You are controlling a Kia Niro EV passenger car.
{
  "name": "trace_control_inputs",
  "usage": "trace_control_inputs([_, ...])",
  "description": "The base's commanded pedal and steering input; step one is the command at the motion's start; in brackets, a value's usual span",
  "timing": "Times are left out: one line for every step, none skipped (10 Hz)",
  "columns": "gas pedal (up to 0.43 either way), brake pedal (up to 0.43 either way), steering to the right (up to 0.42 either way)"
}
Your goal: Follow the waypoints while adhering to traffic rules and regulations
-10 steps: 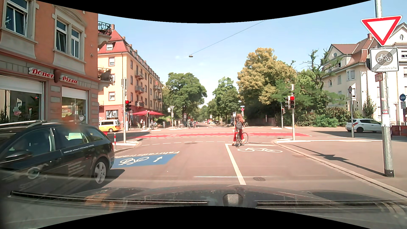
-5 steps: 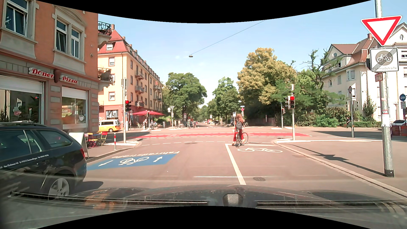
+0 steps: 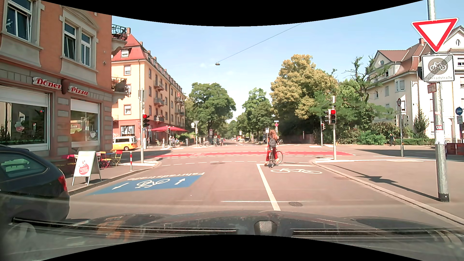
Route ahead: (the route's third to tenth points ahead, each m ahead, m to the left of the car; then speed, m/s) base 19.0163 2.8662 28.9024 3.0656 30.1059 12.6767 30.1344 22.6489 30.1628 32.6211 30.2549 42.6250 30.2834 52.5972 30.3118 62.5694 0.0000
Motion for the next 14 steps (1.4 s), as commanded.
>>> trace_control_inputs([0.0, 0.287, 0.0])
trace_control_inputs([0.0, 0.287, 0.0])
trace_control_inputs([0.0, 0.287, 0.0])
trace_control_inputs([0.0, 0.287, 0.0])
trace_control_inputs([0.0, 0.287, 0.0])
trace_control_inputs([0.0, 0.293, 0.0])
trace_control_inputs([0.0, 0.293, 0.0])
trace_control_inputs([0.0, 0.287, 0.0])
trace_control_inputs([0.0, 0.287, 0.0])
trace_control_inputs([0.0, 0.287, 0.0])
trace_control_inputs([0.0, 0.287, 0.0])
trace_control_inputs([0.0, 0.287, 0.0])
trace_control_inputs([0.0, 0.287, 0.0])
trace_control_inputs([0.0, 0.287, 0.0])
